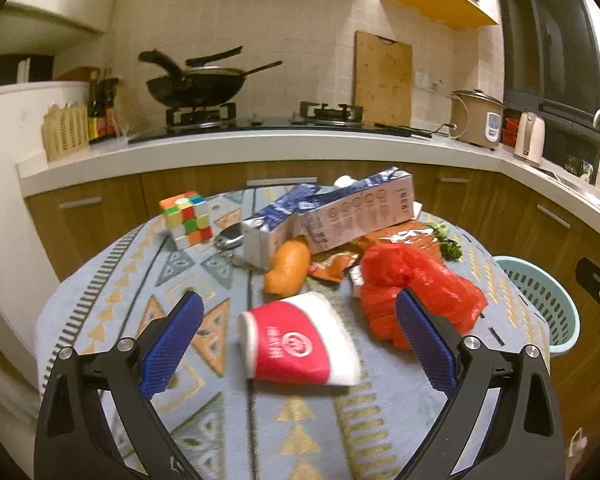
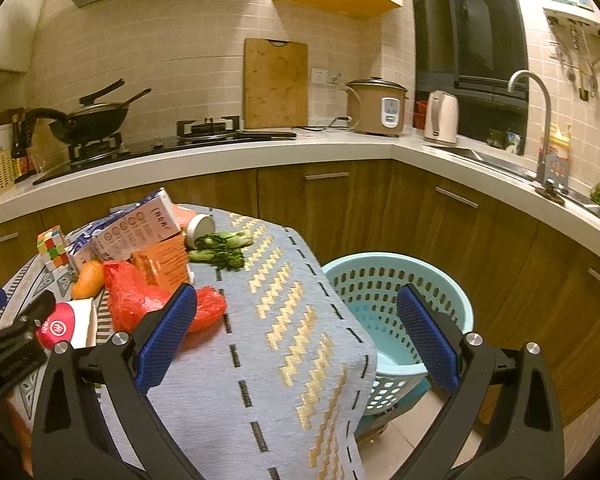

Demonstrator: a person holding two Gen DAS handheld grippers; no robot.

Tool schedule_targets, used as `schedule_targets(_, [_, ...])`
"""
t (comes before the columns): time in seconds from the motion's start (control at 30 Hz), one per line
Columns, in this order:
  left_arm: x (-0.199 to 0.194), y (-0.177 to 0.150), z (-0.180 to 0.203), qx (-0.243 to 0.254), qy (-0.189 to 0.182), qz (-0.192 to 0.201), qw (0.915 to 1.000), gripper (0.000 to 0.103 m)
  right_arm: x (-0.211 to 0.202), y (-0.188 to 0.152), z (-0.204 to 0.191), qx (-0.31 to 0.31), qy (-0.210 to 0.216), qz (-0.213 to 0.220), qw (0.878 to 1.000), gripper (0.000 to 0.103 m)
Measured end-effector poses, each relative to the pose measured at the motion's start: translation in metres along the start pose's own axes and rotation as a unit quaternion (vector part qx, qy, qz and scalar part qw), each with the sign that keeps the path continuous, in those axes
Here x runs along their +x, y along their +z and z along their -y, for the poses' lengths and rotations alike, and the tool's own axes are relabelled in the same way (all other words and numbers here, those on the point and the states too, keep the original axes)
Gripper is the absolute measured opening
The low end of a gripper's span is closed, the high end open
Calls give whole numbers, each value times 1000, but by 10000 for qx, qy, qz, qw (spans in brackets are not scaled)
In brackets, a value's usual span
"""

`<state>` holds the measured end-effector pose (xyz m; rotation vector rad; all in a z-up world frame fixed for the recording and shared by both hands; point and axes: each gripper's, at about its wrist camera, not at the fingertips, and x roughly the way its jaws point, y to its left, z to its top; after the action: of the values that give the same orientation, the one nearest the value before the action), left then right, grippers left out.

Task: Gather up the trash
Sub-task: 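Grasp the red plastic bag with the right tool while the left tool grasps the red-and-white paper cup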

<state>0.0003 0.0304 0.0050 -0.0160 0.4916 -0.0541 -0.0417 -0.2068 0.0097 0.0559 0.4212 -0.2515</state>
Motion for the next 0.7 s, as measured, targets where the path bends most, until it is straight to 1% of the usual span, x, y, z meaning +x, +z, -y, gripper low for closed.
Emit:
schedule_targets(0.03, [-1,1,-5,-7,1,-41,10000,94,1,0,-2,-58,68,-31,10000,85])
schedule_targets(0.1, [-1,4,-11,51,-52,-179,9998,94,5,0,-8,-83,235,-64,9997,74])
schedule_targets(0.13, [1,5,-13,111,-161,-305,9993,94,6,-1,-13,-113,320,4,9994,69])
schedule_targets(0.17, [3,6,-15,149,-197,-402,9989,94,7,-1,-16,-99,406,21,9991,57])
schedule_targets(0.2, [5,6,-17,157,-169,-472,9986,94,10,-1,-22,-183,521,-59,9985,49])
schedule_targets(0.23, [9,6,-21,150,-136,-619,9979,93,12,-2,-27,-194,636,-195,9976,49])
schedule_targets(0.27, [12,5,-25,131,-206,-729,9970,93,16,-2,-31,-258,750,-330,9963,49])
schedule_targets(0.33, [20,3,-33,66,-386,-969,9945,93,18,1,-40,-177,1193,-432,9918,49])
schedule_targets(0.37, [24,2,-36,48,-451,-1080,9931,93,21,2,-44,-255,1247,-493,9906,50])
schedule_targets(0.4, [32,1,-41,-13,-619,-1280,9898,91,24,3,-50,-321,1339,-517,9891,56])
schedule_targets(0.43, [38,1,-44,-93,-687,-1402,9877,89,27,4,-56,-390,1449,-598,9869,60])
schedule_targets(0.47, [43,0,-46,-138,-716,-1476,9864,87,29,3,-61,-440,1532,-699,9847,69])
schedule_targets(0.5, [49,-1,-47,-171,-768,-1558,9847,86,32,2,-70,-569,1557,-740,9834,72])
schedule_targets(0.57, [58,-2,-46,-190,-834,-1642,9827,86,34,0,-79,-677,1586,-838,9814,72])
schedule_targets(0.67, [73,-4,-40,-130,-947,-1830,9785,82,48,-1,-87,-744,1632,-1032,9784,72])
schedule_targets(0.7, [80,-6,-38,-140,-962,-1923,9765,79,53,-1,-89,-724,1660,-1113,9771,72])
